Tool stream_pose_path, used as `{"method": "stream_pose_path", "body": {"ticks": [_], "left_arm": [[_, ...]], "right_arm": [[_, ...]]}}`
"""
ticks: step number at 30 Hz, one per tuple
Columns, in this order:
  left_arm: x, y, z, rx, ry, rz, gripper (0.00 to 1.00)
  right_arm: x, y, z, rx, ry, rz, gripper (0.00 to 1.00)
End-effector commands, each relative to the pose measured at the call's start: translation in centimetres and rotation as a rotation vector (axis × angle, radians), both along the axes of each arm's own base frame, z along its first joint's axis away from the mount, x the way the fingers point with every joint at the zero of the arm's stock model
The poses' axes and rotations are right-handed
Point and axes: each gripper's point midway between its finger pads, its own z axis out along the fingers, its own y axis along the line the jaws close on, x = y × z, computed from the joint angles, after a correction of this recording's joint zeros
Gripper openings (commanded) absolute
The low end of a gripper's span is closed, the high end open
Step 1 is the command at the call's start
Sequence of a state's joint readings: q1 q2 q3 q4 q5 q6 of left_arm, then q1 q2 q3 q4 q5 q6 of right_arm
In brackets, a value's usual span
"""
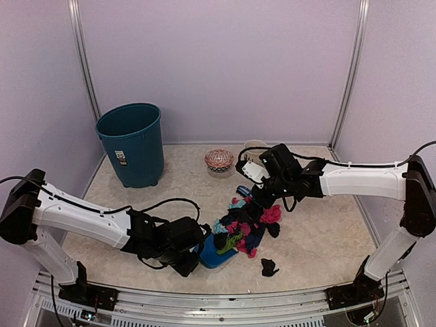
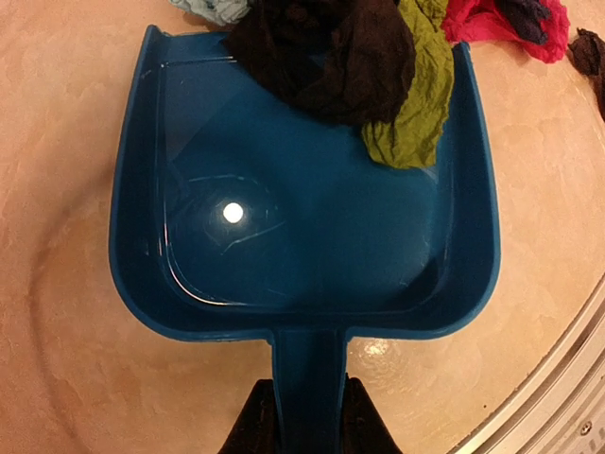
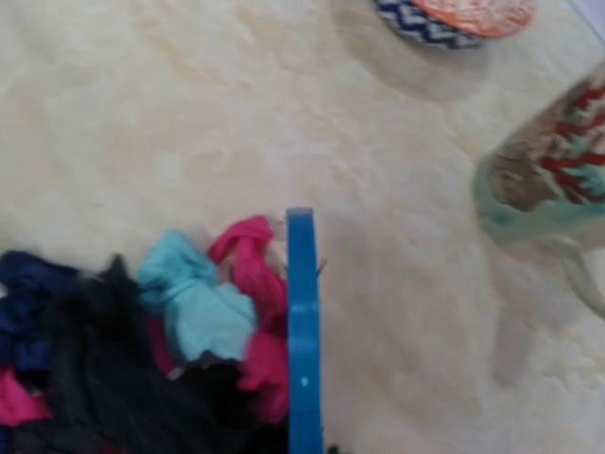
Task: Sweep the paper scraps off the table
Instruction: Sweep the paper scraps into the dustpan.
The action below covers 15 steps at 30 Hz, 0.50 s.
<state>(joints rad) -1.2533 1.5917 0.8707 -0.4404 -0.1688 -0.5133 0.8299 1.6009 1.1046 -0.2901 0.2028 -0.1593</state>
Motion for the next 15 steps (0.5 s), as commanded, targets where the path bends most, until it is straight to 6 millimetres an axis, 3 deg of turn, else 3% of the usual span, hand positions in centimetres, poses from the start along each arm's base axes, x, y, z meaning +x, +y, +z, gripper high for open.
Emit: {"method": "stream_pose_path", "body": {"ticks": [1,15], "left_arm": [[1.2,0.0,-0.8,0.017,0.010,0.012,0.00],[2.4,-1.5,-2.1,-0.008,0.017,0.030,0.00]], "right_arm": [[-2.0,2.3,0.0,0.054,0.055,0.061,0.00],[-7.6,5.0,-1.7,0.094,0.166,0.146,0.00]]}}
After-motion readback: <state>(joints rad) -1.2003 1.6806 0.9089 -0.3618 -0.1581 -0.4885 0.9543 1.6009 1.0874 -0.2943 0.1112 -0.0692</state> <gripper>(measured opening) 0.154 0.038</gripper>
